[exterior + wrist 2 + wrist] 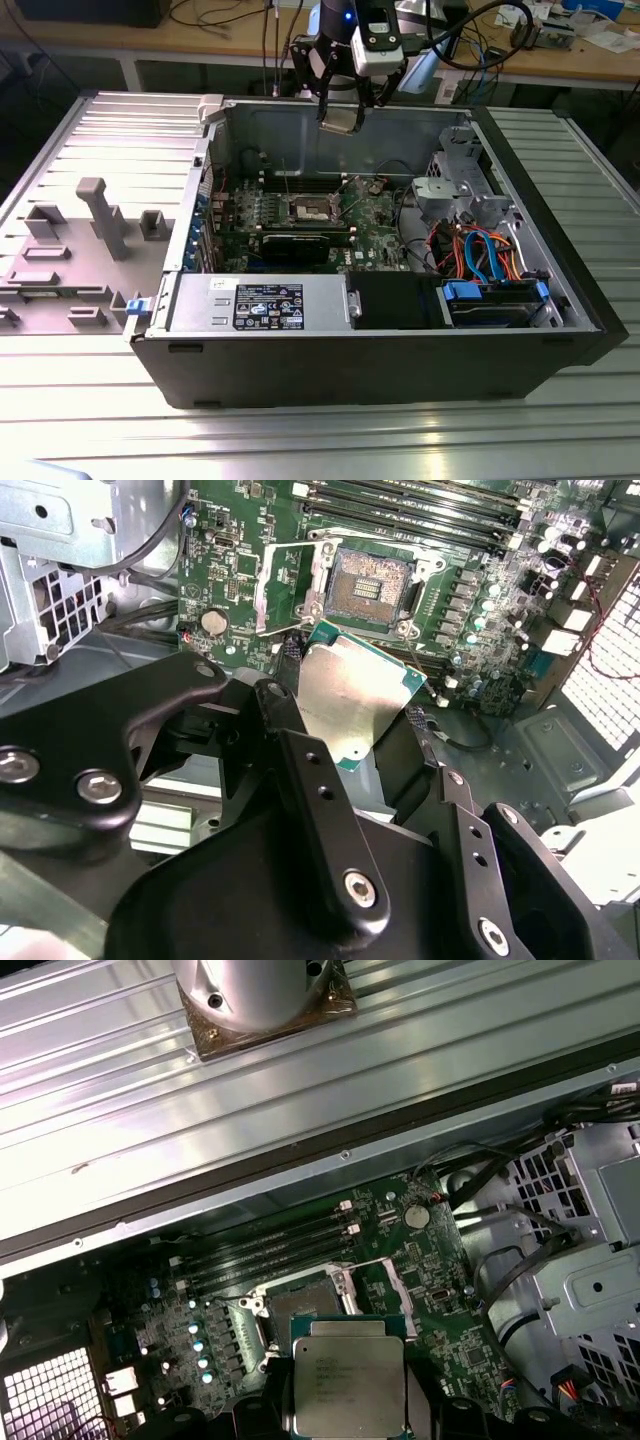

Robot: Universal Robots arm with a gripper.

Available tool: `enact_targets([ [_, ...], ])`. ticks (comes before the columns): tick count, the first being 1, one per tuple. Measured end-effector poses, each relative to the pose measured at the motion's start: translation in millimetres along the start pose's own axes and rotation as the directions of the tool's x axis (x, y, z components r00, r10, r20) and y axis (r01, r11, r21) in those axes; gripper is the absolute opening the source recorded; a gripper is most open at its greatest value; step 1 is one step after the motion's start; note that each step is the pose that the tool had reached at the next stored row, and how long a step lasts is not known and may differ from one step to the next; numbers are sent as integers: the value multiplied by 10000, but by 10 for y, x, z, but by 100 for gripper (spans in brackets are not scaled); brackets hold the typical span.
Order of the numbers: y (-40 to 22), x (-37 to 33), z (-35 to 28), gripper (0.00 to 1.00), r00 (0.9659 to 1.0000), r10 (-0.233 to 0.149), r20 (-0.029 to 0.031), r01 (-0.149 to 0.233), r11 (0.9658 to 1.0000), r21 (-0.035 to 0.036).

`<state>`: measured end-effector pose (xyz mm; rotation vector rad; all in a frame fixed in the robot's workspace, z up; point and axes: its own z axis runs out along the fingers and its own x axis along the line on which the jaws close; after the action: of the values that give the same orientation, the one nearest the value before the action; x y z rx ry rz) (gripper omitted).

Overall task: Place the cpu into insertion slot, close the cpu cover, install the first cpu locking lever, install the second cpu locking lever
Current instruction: 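Place the cpu into insertion slot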

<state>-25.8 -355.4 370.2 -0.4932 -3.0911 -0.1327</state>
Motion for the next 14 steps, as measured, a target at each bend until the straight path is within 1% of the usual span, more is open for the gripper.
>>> enact_targets([
  [1,0,1,1,54,10000,25,2,-25,10000,-1],
  [4,-1,1,7,54,9993,382,31,-382,9993,-8],
  [5,-1,1,9,54,9990,440,36,-440,9990,-11],
  [12,-3,6,17,54,9971,763,62,-763,9971,-18],
  [14,-3,6,18,54,9968,803,65,-802,9968,-19],
])
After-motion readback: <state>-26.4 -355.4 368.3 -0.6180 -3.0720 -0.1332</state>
